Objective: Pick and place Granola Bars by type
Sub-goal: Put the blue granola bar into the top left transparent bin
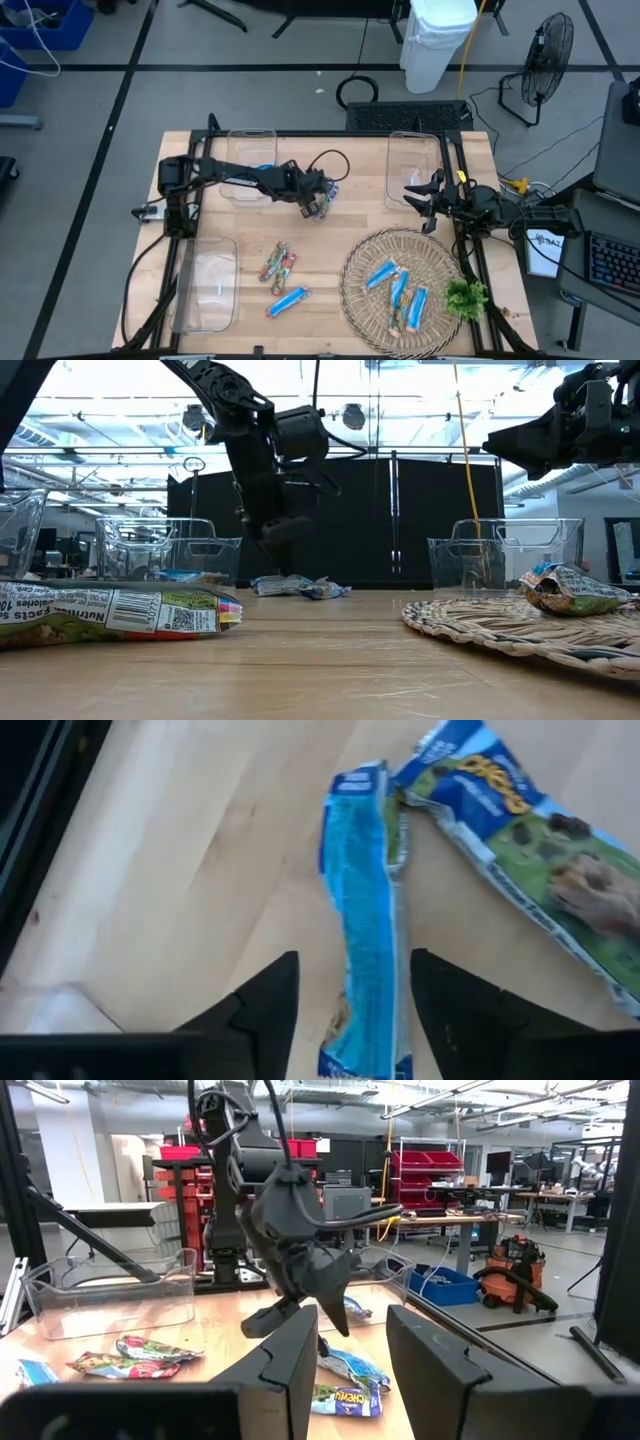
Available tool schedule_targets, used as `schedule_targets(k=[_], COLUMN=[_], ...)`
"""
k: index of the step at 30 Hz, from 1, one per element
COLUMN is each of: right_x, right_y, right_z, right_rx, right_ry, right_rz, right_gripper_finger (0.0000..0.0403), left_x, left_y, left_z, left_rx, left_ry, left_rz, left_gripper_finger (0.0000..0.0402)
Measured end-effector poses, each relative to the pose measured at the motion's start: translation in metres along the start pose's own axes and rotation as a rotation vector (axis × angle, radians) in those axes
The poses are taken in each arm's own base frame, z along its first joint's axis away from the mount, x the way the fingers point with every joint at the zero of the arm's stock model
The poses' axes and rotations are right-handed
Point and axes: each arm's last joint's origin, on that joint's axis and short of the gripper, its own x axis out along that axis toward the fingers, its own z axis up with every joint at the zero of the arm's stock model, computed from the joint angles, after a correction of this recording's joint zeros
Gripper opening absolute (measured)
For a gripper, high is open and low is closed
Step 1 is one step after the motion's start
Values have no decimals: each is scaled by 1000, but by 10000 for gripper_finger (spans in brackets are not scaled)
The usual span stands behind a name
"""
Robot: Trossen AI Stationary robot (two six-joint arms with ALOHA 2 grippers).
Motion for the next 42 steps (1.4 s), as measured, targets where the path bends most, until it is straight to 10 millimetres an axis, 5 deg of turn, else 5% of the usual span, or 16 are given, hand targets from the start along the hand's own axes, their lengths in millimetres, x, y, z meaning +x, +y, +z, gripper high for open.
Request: schedule_targets(k=[15, 28, 31, 36, 42], right_x=[0, 0, 0, 0, 0], right_y=[0, 0, 0, 0, 0], right_z=[0, -1, -1, -1, -1], right_rx=[-1, -2, -2, -2, -2], right_ry=[3, 7, 7, 7, 10], right_rz=[0, 1, 1, 0, 0], right_gripper_finger=[114, 114, 114, 114, 114], left_x=[22, 21, 20, -1, -54], left_y=[0, 1, 1, 3, 10], left_z=[-5, -5, -5, 1, 8], left_rx=[-36, 2, 25, 61, 65], left_ry=[63, 60, 57, -3, -137], left_rz=[-90, -76, -77, -88, -28], left_gripper_finger=[160, 18, 14, 13, 12])
